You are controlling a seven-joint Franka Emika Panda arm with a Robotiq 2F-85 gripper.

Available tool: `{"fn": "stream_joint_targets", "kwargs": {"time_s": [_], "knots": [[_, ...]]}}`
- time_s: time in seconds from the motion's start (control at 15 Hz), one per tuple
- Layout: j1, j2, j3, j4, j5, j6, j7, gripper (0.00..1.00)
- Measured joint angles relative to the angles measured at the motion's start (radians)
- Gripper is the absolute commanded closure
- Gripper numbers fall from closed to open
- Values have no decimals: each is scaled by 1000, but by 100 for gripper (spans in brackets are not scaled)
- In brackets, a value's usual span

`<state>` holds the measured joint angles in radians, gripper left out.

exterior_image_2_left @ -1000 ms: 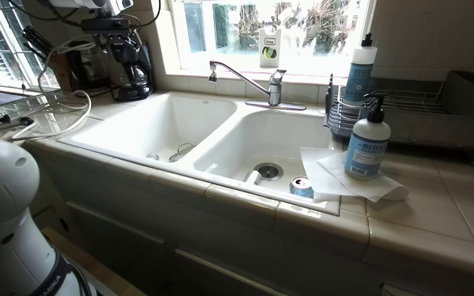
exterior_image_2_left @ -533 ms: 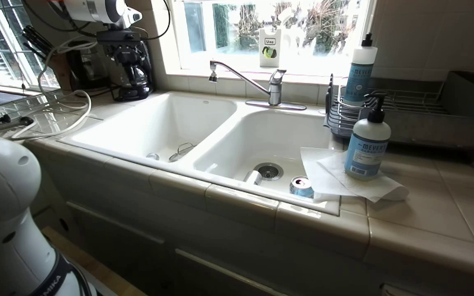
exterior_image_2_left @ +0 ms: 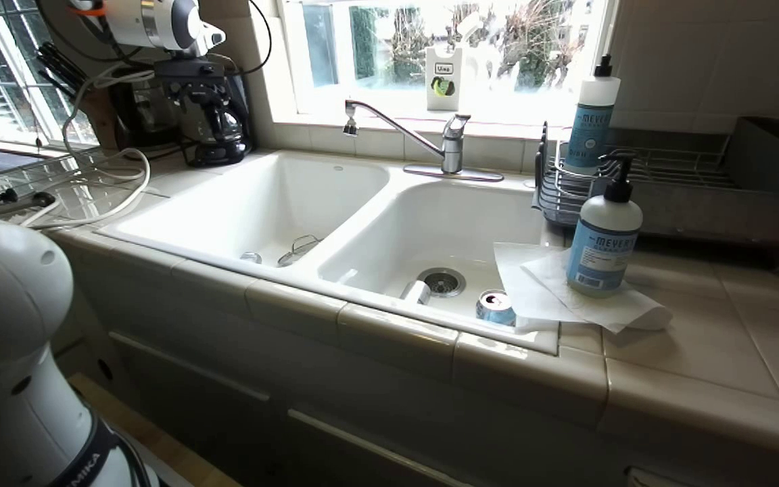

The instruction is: Put the coffee jar on the counter

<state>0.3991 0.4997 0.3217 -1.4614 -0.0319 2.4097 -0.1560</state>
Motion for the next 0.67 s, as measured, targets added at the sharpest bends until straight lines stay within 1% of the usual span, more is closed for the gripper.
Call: {"fn": "stream_joint_targets", "kwargs": {"time_s": [0.07,0.13,0.2,0.27,0.33,0.4,0.47,0.53,0.67], "knots": [[6,6,-7,7,-9,0,0,5],[12,11,-14,14,-20,0,1,9],[16,15,-21,20,-31,0,2,10],[20,18,-27,24,-40,0,2,18],[22,19,-34,25,-48,0,2,19],[24,20,-39,27,-56,1,2,18],[25,20,-43,28,-63,2,2,24],[25,21,-46,30,-69,4,2,22],[25,22,-48,32,-72,26,-2,25]]}}
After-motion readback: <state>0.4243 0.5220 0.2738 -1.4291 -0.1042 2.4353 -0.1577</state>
